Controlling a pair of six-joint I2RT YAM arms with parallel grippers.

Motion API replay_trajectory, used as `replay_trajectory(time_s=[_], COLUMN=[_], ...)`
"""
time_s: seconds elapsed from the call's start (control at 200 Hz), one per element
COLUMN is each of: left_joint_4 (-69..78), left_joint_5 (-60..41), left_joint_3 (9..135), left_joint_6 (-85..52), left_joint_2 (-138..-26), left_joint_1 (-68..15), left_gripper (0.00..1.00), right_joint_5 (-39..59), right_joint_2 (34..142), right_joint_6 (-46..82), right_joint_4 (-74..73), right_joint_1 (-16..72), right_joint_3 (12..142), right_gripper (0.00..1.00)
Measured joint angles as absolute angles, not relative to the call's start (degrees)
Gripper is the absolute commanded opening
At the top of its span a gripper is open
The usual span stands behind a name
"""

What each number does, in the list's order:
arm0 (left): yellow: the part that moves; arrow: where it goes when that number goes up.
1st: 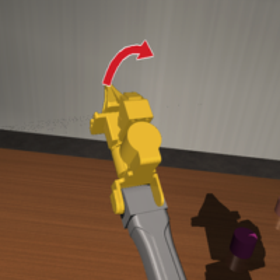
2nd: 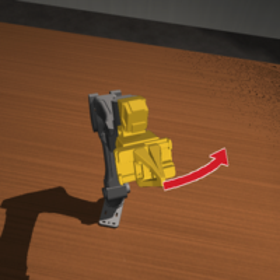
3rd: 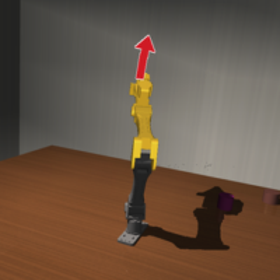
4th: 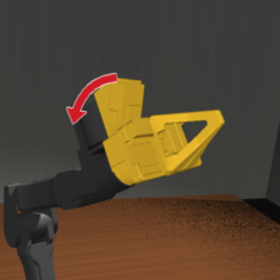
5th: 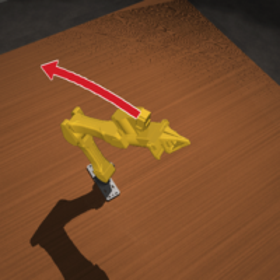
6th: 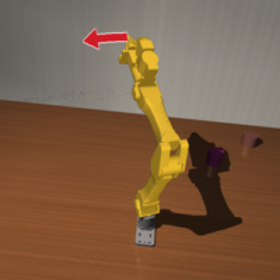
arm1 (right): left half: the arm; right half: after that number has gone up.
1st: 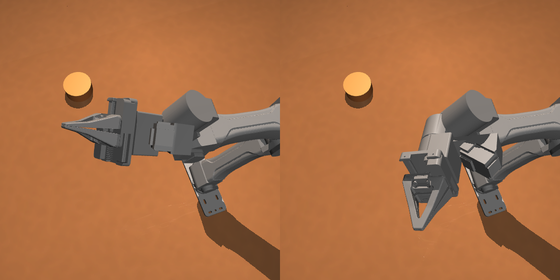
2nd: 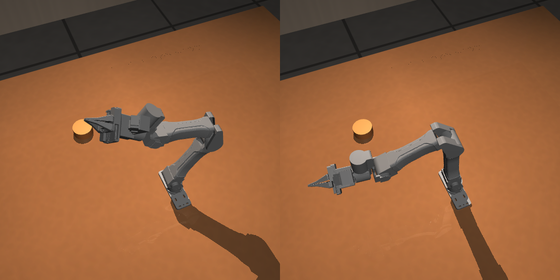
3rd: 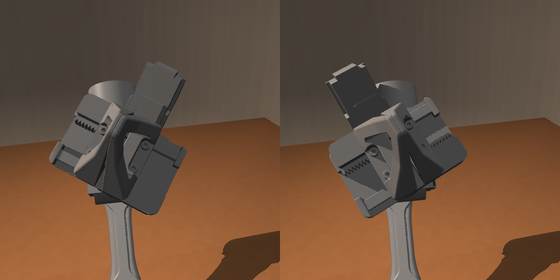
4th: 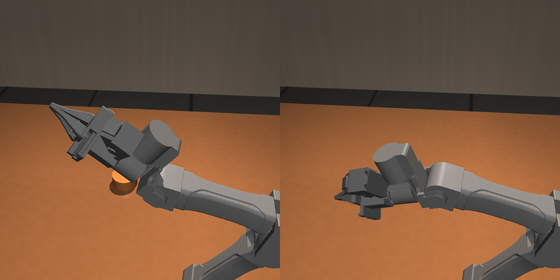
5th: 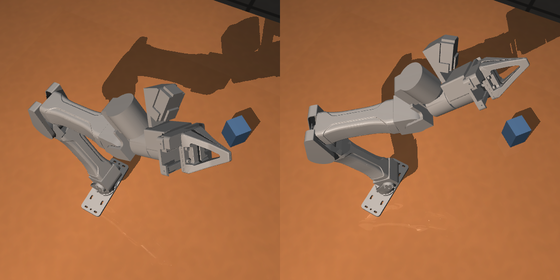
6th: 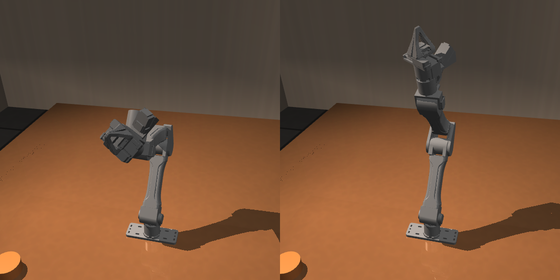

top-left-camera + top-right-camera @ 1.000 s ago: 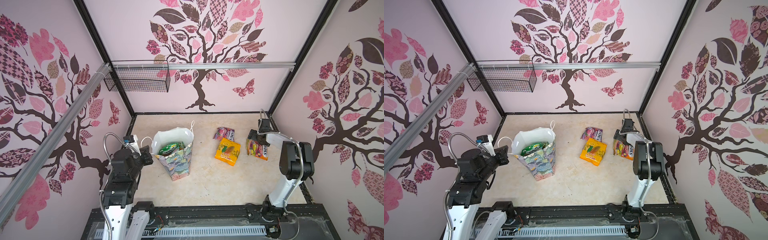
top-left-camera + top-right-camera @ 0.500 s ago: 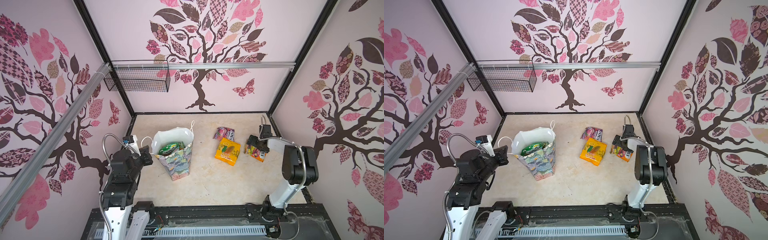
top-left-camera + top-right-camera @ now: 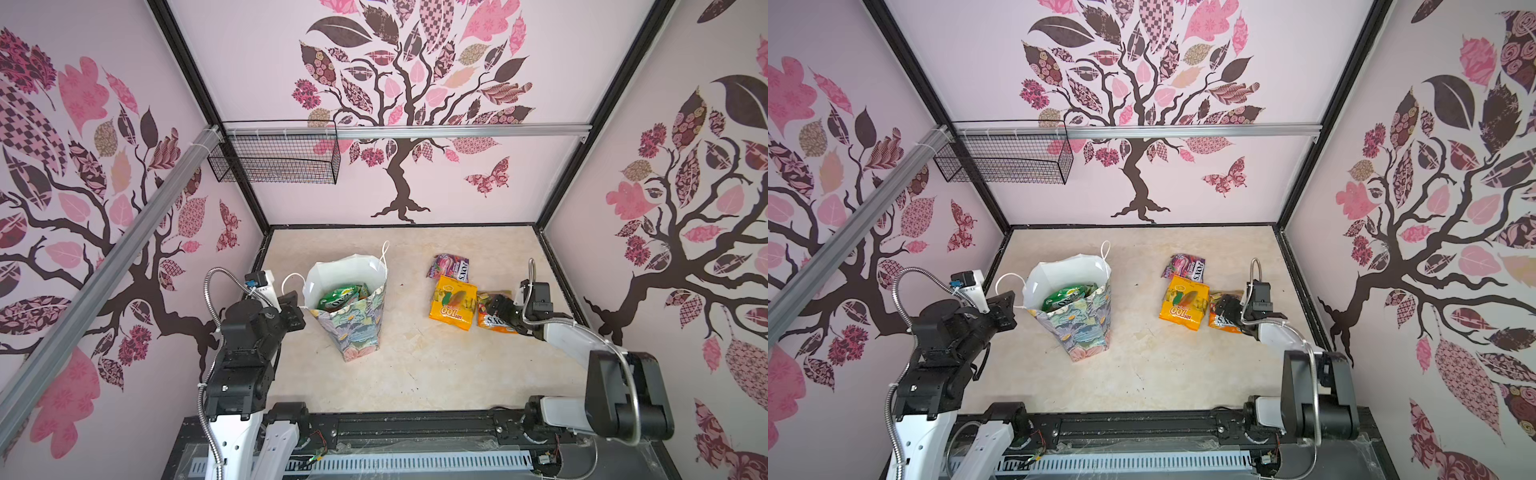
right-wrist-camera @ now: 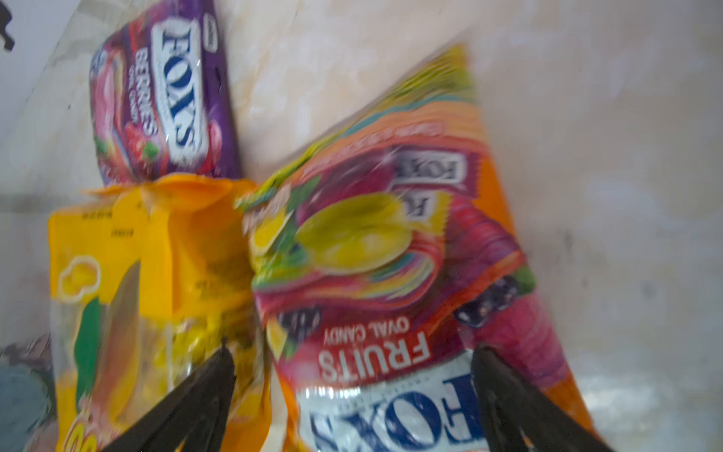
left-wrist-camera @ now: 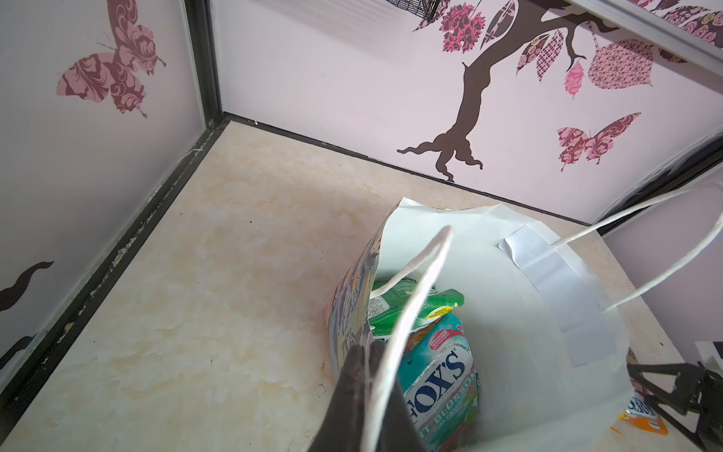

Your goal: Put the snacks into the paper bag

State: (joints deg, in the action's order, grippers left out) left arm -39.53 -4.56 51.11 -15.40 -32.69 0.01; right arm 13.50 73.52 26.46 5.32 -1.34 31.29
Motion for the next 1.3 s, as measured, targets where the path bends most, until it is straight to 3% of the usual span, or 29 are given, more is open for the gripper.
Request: replay_trajectory(time_s=[0.155, 0.41, 0.8, 1.005, 1.3], left_joint_4=[-39.53, -39.53, -39.66, -39.7, -39.7], left_joint_5=[-4.58, -4.56, -3.42, -3.05, -3.05], left_joint_3=[51.11, 51.11, 51.11, 51.11, 51.11], left_joint_6=[-15.4, -15.44, -15.09, -14.96, -14.96], left_joint_2=[-32.77, -32.77, -32.8, -32.93, -33.1], left_joint_1=[0.01, 0.01, 0.01, 0.01, 0.01], left_gripper=[0.09, 0.09, 0.1, 0.1, 0.1], right_joint_5=[13.06, 2.11, 6.13, 11.57, 14.87], right_joint_2=[63.9, 62.02, 66.87, 72.69, 79.55], right_joint_6=[27.64, 25.56, 27.07, 29.61, 31.64], right_joint_4=[10.39, 16.16, 6.02, -2.37, -6.76], right_joint_1=[6.9, 6.98, -5.06, -13.5, -14.02], right_joint_3=[28.58, 31.99, 30.13, 28.08, 28.14], right_gripper=[0.93, 0.94, 0.86, 0.76, 0.68])
